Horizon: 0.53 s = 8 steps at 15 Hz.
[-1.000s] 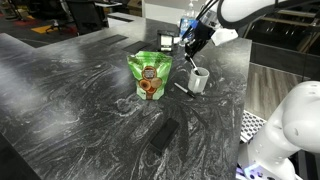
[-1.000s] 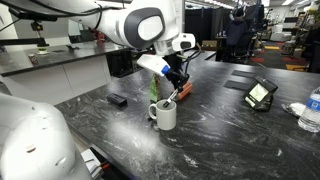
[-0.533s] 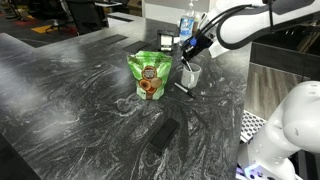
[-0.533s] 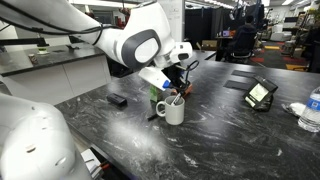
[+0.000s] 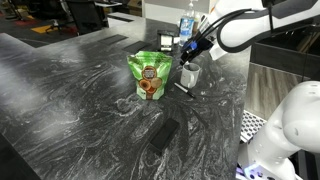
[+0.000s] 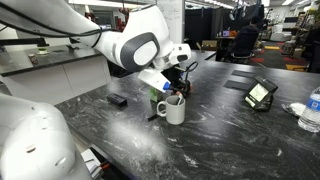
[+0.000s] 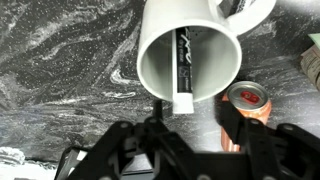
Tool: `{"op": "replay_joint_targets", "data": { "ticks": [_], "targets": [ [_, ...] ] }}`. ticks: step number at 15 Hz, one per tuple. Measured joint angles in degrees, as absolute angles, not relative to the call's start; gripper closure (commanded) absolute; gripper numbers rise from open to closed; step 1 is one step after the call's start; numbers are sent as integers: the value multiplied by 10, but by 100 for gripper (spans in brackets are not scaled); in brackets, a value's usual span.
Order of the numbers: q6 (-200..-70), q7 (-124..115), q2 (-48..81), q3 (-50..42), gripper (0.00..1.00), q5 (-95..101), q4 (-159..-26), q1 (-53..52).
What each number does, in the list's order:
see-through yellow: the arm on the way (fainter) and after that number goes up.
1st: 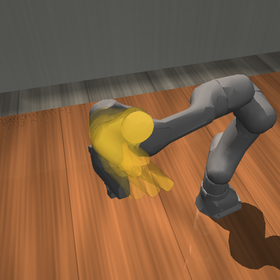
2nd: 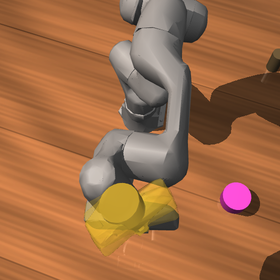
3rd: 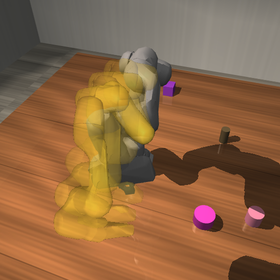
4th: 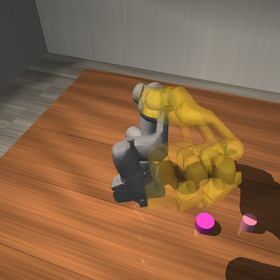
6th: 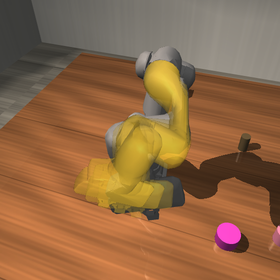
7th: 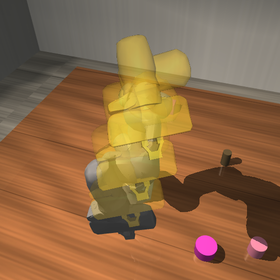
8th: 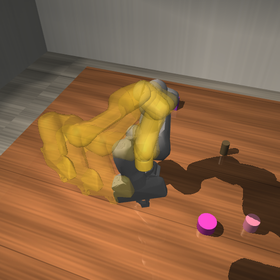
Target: Put one black marker in the mug.
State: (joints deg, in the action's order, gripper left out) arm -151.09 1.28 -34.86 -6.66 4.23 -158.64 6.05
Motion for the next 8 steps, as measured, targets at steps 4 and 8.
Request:
{"op": "replay_joint_targets", "data": {
  "ticks": [4,8],
  "targets": [
    [-1368,-15,-360,-39,0,72,-1542,82],
    [-1216,-35,-362,-11,0,105,-1472,84]
  ]
}}
